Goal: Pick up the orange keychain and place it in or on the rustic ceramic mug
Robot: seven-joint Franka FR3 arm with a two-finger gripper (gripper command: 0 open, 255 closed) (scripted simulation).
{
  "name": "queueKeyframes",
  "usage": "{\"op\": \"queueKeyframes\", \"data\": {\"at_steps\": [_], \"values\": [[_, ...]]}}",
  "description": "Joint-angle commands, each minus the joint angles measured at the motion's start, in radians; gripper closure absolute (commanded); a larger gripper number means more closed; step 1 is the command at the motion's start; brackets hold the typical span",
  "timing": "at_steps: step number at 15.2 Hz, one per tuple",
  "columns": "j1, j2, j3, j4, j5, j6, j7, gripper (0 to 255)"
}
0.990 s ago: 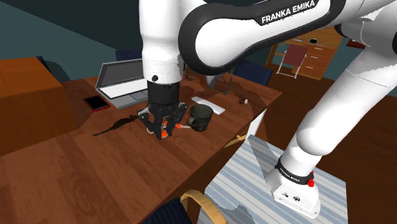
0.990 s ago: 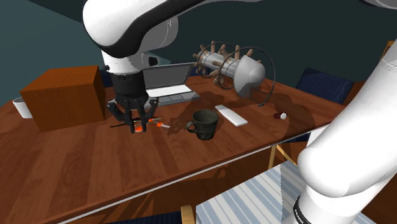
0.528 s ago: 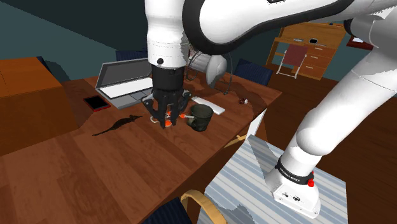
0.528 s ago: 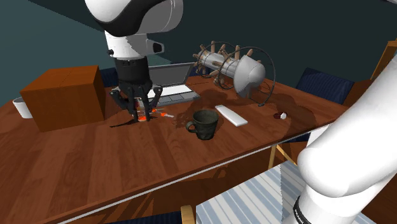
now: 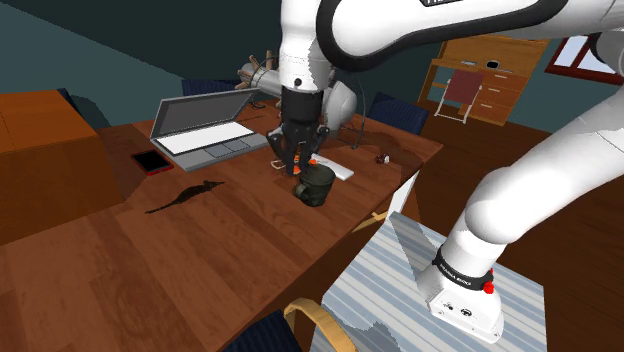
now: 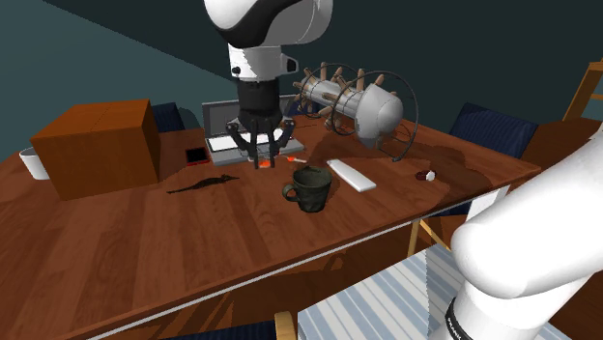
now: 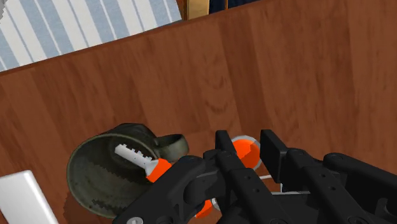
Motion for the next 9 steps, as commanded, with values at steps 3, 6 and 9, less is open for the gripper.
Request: {"op": "queueKeyframes", "data": {"at_steps": [3,6,9], "values": [[-0.016,-0.059,-0.086,-0.064,-0.002,-0.007,-0.11,255],[-0.035,-0.091,-0.15,-0.098,-0.016,-0.013,-0.189,255],[-0.038,-0.093,-0.159,-0.129,-0.018,0.013,-0.206,255]]}}
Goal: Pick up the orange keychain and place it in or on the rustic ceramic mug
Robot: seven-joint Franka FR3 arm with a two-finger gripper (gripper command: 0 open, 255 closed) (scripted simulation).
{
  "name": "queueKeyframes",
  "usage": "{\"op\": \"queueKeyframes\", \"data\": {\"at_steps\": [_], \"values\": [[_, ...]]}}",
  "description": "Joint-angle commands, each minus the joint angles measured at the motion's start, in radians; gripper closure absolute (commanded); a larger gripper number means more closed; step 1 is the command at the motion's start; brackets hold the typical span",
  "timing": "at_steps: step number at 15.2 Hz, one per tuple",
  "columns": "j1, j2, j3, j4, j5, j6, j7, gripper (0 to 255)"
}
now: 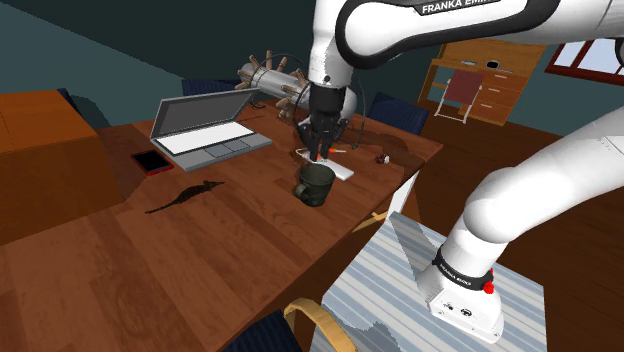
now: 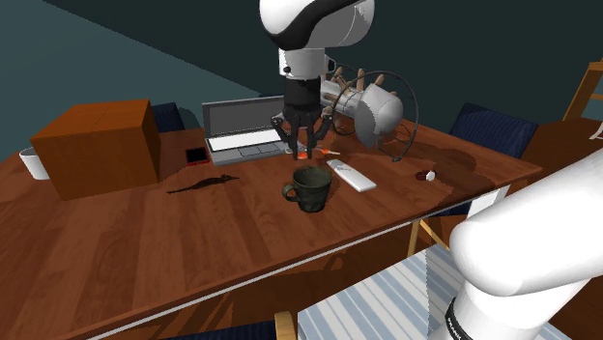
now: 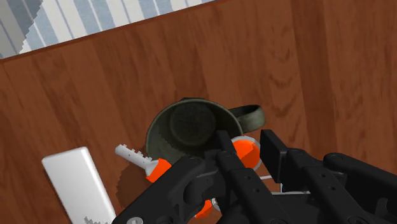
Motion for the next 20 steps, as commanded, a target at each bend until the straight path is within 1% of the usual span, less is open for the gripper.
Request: {"op": "queueKeyframes", "data": {"at_steps": [1,13,20], "values": [[-0.002,0.003,-0.002,-0.022,-0.001,0.024,-0.009,255],[0.001,0.046,0.031,-0.146,0.01,0.191,-0.006,255],[0.001,0.046,0.031,-0.146,0.01,0.191,-0.006,255]]}}
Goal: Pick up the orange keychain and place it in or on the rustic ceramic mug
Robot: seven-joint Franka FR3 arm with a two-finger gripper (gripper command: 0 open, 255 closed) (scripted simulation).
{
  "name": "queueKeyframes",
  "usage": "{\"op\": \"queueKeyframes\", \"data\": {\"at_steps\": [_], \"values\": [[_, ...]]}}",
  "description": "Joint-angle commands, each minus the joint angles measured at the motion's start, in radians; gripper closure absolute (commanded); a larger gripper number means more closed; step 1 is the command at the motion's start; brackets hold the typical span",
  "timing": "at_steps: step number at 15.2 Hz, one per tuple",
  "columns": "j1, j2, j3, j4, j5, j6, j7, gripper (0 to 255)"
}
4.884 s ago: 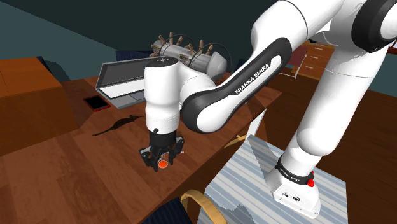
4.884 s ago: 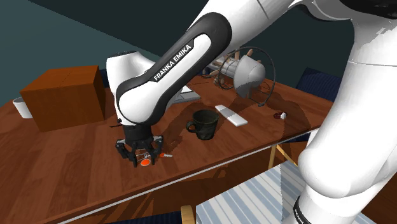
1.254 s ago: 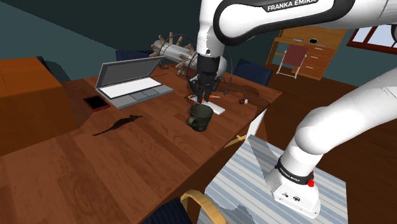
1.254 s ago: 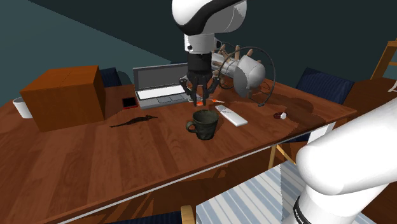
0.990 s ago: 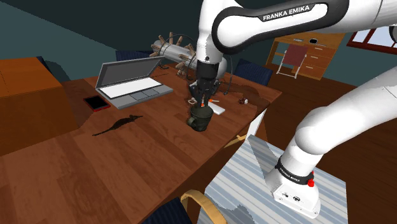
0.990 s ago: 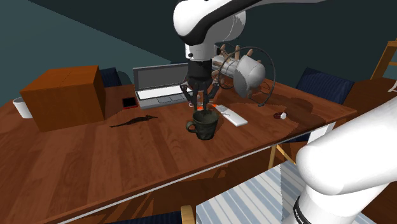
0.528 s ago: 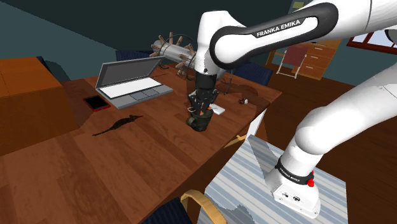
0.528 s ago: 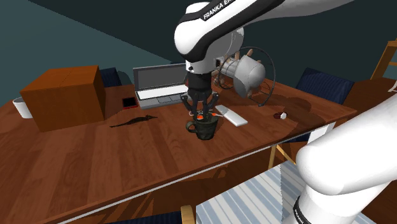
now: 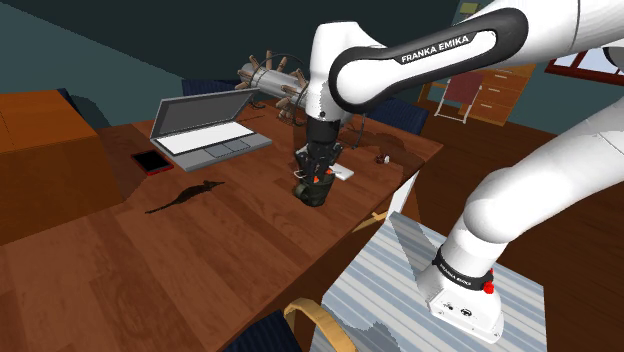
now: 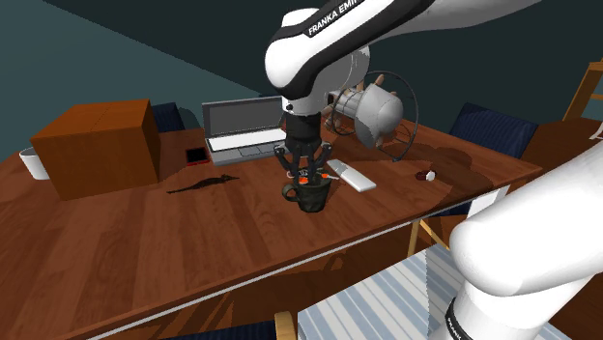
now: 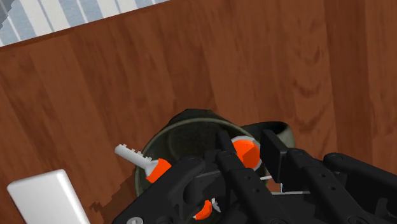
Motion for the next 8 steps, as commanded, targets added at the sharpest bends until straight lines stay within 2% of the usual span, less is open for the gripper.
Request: {"op": "queueKeyframes", "data": {"at_steps": [1,6,8], "values": [[0.0,0.001,0.0,-0.002,0.0,0.0,0.0,0],[0.0,0.001,0.0,-0.002,0.0,-0.001,0.0,0],[-0.001,-0.022,-0.015,0.049,-0.004,-0.073,-0.002,0]]}}
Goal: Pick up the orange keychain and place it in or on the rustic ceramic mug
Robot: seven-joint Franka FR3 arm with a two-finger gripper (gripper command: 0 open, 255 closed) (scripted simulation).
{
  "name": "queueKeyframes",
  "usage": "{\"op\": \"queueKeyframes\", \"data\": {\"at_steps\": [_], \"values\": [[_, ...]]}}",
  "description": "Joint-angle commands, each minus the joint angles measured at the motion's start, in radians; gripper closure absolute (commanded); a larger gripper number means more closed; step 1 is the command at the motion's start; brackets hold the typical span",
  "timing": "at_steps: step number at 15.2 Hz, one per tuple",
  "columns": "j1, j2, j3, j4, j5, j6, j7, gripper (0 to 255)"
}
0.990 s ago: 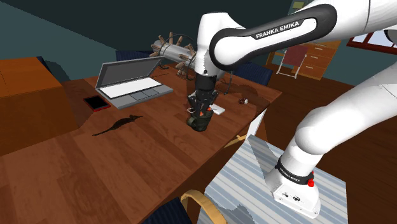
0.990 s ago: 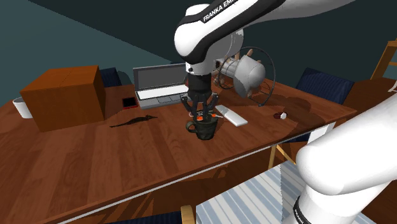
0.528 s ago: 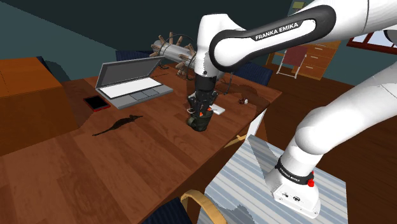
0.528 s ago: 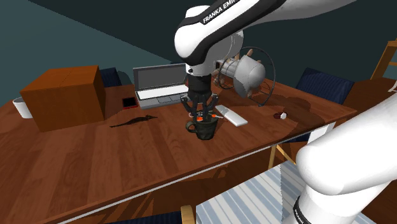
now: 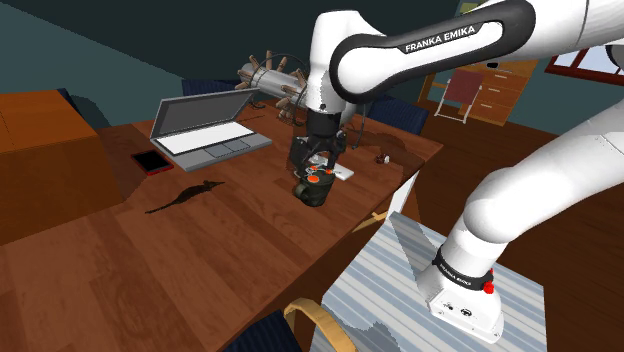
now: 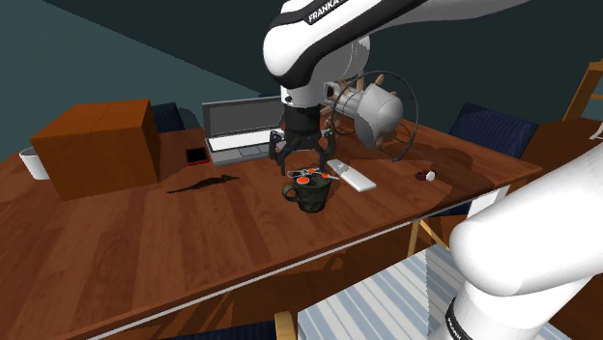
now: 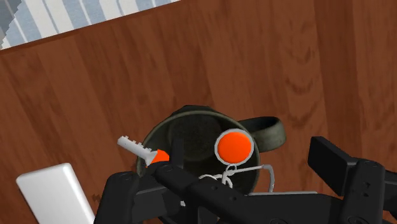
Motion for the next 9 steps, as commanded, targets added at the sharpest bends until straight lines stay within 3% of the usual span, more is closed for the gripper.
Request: {"op": "queueKeyframes", "data": {"at_steps": [1,9], "values": [[-0.002,-0.019,-0.015,0.041,-0.004,-0.061,-0.006,0],[-0.003,-0.024,-0.021,0.063,-0.006,-0.089,-0.006,0]]}}
